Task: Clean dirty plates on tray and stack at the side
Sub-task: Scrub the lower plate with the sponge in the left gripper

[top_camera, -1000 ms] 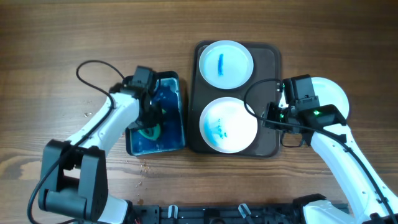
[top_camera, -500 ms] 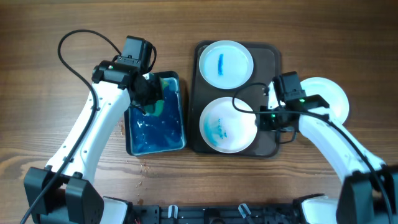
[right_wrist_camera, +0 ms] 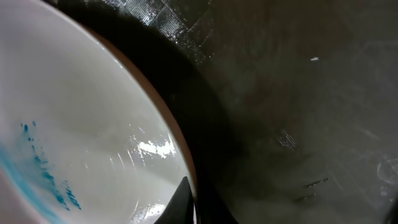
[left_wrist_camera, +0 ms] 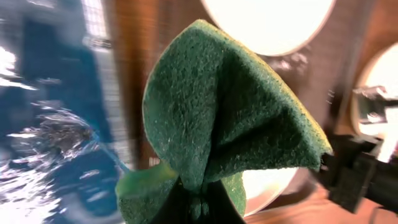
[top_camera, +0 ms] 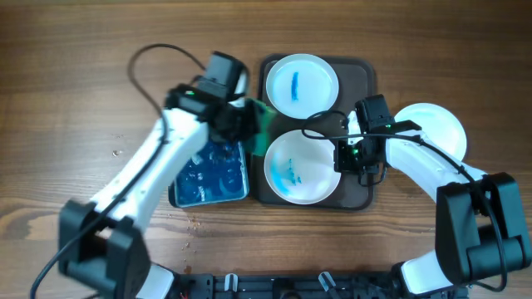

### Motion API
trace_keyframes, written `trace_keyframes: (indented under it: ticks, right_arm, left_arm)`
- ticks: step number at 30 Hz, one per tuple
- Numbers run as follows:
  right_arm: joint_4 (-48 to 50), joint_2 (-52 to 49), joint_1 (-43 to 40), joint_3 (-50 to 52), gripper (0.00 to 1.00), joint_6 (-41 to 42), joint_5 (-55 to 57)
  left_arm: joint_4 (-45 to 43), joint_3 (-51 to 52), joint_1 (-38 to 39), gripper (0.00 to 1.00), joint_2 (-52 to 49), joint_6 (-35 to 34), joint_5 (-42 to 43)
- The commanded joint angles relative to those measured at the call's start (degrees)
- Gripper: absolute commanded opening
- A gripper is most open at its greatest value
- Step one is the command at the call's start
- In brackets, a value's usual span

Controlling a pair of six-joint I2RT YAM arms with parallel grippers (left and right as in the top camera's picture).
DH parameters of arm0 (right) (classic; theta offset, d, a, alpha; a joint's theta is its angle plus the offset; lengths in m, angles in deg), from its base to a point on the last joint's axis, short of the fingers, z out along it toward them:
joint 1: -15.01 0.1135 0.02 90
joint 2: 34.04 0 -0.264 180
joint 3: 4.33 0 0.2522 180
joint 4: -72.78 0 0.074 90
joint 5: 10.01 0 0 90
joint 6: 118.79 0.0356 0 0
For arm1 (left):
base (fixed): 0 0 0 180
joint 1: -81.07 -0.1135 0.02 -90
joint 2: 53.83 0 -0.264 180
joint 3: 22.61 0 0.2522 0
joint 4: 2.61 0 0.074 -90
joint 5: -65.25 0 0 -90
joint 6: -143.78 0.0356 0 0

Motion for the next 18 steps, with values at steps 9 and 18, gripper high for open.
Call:
trace_keyframes:
  ticks: [9, 18]
  right_arm:
    - [-1.14, -2.03, 0.17, -0.46, 0.04, 3.34, 2.93]
    - [-1.38, -2.03, 0.17, -0.46, 0.04, 3.80, 2.71]
  left_arm:
    - [-11.82, -0.35, 13.18, 0.04, -15.82, -16.70, 9.90]
    - [-7.82, -0.35, 14.80, 0.04, -23.91, -15.98, -4.79]
